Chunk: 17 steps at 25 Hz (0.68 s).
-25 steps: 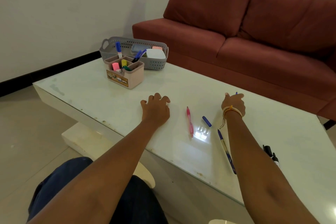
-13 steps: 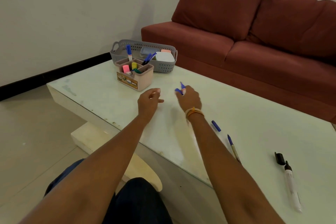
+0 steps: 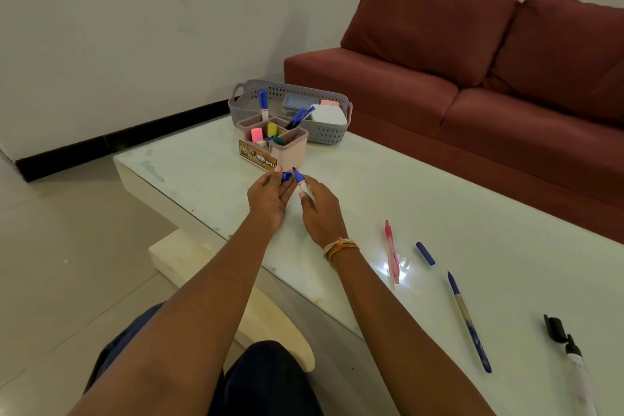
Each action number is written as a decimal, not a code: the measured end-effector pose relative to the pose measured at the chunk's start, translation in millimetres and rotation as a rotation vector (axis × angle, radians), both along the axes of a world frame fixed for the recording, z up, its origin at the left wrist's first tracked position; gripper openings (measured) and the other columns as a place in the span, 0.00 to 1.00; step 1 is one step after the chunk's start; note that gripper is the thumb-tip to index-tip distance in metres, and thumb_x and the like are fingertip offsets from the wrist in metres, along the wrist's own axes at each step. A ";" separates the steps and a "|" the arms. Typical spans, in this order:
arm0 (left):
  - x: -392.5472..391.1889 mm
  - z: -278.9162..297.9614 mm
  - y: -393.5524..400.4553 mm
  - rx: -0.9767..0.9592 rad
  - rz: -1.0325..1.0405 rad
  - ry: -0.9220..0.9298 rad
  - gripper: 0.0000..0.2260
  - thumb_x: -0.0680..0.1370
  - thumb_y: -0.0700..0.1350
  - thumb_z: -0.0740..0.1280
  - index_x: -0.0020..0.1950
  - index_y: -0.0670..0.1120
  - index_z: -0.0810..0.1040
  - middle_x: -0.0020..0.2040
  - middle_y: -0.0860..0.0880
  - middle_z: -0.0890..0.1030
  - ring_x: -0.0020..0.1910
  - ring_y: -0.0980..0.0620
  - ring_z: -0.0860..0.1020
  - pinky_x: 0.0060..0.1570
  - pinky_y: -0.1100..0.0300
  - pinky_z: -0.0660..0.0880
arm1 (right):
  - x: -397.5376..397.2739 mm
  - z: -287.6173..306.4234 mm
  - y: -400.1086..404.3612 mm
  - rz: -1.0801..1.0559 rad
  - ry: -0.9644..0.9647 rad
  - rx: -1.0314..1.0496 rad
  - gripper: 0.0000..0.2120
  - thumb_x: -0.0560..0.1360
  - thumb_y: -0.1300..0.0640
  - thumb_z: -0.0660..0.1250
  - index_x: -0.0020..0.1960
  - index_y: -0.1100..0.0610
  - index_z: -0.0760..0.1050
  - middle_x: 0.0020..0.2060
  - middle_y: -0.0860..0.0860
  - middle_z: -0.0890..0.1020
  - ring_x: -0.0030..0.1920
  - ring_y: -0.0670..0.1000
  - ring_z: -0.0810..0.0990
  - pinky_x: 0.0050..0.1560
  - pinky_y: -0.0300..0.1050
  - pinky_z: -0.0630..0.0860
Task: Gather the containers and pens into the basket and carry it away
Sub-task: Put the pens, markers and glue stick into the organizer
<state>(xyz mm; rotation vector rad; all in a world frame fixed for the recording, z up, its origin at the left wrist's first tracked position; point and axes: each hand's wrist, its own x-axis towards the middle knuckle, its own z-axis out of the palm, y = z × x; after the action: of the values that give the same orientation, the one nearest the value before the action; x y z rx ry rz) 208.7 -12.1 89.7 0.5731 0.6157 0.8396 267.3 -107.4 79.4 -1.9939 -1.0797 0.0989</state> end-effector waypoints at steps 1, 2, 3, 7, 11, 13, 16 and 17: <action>-0.3 -0.1 -0.8 0.000 0.008 0.001 0.05 0.80 0.40 0.63 0.52 0.40 0.77 0.45 0.41 0.83 0.39 0.49 0.85 0.39 0.58 0.83 | -0.2 0.6 -0.9 0.010 -0.033 0.013 0.20 0.81 0.57 0.58 0.72 0.60 0.67 0.64 0.58 0.77 0.63 0.56 0.76 0.64 0.38 0.67; -0.6 0.3 -2.4 0.002 0.017 -0.006 0.04 0.80 0.40 0.63 0.51 0.41 0.77 0.45 0.42 0.83 0.38 0.50 0.85 0.37 0.59 0.82 | -1.3 1.5 -1.7 0.016 -0.069 0.017 0.20 0.80 0.58 0.59 0.71 0.61 0.69 0.62 0.59 0.79 0.61 0.57 0.77 0.63 0.41 0.70; -0.7 0.3 -3.4 0.001 0.025 -0.022 0.04 0.80 0.40 0.63 0.50 0.42 0.77 0.45 0.42 0.83 0.38 0.50 0.85 0.36 0.60 0.82 | -2.7 2.2 -2.3 0.016 -0.098 0.019 0.19 0.79 0.59 0.60 0.70 0.61 0.70 0.59 0.60 0.80 0.58 0.58 0.78 0.61 0.44 0.72; -1.9 -3.3 -0.9 0.051 0.008 -0.023 0.07 0.80 0.41 0.63 0.54 0.41 0.78 0.48 0.41 0.83 0.41 0.49 0.85 0.42 0.57 0.83 | -5.1 -0.3 -3.4 -0.002 -0.171 -0.012 0.18 0.78 0.60 0.62 0.67 0.60 0.74 0.51 0.60 0.81 0.49 0.57 0.79 0.49 0.43 0.74; 1.7 -9.5 -7.7 0.246 -0.022 0.093 0.13 0.80 0.40 0.61 0.62 0.36 0.76 0.53 0.38 0.80 0.48 0.44 0.81 0.51 0.55 0.80 | -2.1 -0.8 -3.3 -0.021 -0.191 -0.034 0.16 0.77 0.59 0.64 0.64 0.60 0.76 0.47 0.59 0.78 0.42 0.52 0.75 0.41 0.36 0.66; 5.6 -9.6 -11.6 0.364 0.007 0.162 0.13 0.81 0.40 0.61 0.63 0.36 0.76 0.52 0.39 0.81 0.49 0.44 0.81 0.51 0.56 0.79 | 0.7 -1.2 -3.2 -0.047 -0.119 0.020 0.15 0.77 0.60 0.65 0.62 0.61 0.78 0.46 0.59 0.79 0.42 0.51 0.73 0.39 0.32 0.63; 9.2 -8.4 -12.2 0.467 0.018 0.231 0.13 0.80 0.39 0.61 0.62 0.37 0.77 0.50 0.41 0.82 0.50 0.44 0.82 0.50 0.58 0.80 | 5.8 -3.2 -1.3 -0.069 -0.034 0.081 0.14 0.75 0.63 0.67 0.60 0.61 0.80 0.44 0.60 0.79 0.40 0.50 0.72 0.37 0.28 0.63; 9.0 -8.5 -11.9 0.484 0.011 0.242 0.13 0.80 0.39 0.61 0.62 0.38 0.77 0.51 0.40 0.82 0.50 0.44 0.82 0.50 0.58 0.80 | 7.9 -3.6 -0.2 -0.075 -0.012 0.091 0.13 0.75 0.63 0.67 0.59 0.62 0.80 0.44 0.60 0.80 0.40 0.50 0.72 0.37 0.29 0.63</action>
<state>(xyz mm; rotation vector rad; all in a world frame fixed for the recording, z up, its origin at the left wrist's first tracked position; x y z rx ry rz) 217.7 -24.0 81.2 1.1241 0.6361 0.9426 275.2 -107.5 75.8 -1.9528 -0.9984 -0.0015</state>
